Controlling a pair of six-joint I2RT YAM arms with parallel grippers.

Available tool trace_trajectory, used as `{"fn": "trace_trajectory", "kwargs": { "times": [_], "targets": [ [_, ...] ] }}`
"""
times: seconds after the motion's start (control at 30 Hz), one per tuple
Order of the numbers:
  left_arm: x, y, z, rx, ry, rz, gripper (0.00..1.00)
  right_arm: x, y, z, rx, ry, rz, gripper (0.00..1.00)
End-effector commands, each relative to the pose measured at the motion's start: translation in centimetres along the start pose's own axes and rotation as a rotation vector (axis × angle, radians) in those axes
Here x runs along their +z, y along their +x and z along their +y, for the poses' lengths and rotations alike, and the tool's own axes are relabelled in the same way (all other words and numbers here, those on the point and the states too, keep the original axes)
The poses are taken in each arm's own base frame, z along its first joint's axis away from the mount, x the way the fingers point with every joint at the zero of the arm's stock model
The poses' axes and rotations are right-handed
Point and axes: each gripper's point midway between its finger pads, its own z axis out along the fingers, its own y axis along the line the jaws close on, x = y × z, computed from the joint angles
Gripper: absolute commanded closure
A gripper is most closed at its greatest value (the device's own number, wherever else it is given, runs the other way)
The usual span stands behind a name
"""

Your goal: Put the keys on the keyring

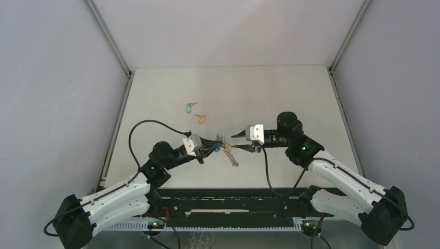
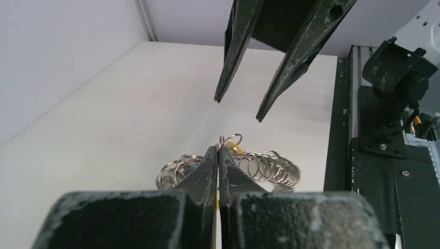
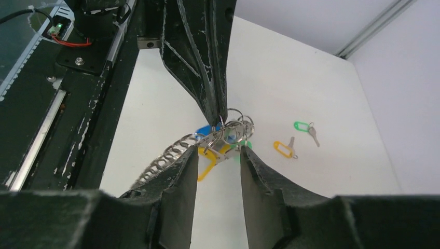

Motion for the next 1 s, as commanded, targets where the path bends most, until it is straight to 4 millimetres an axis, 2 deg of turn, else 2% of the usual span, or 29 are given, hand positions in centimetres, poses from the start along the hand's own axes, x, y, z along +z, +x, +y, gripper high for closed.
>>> {"fn": "trace_trajectory", "kwargs": {
  "times": [0.0,0.1,0.27,0.57,0.97],
  "targets": [
    [-0.1,-4.4,0.4,0.014,-0.035,-0.224,1.00,0.7,-0.8,-1.1,0.047,0.030,-0.045,0.67],
    [-0.3,-4.2,0.5,0.014,-0.048,-0.252,1.00,0.8,-1.2,-1.1,0.055,0.022,-0.064,0.69],
    [-0.4,-4.1,0.7,0.005,-0.062,-0.261,1.00,0.9,-1.9,-1.6,0.088,0.039,-0.082,0.67],
    [-0.5,-4.6,0.3,-0.012,-0.041,-0.319,1.00,1.8,-2.2,-1.9,0.131,0.013,-0.104,0.66],
    [-0.2,-4.4,0.6,-0.028,-0.056,-0.326,1.00,2.3,-2.8,-2.1,0.188,-0.004,-0.125,0.63]
  ]
}}
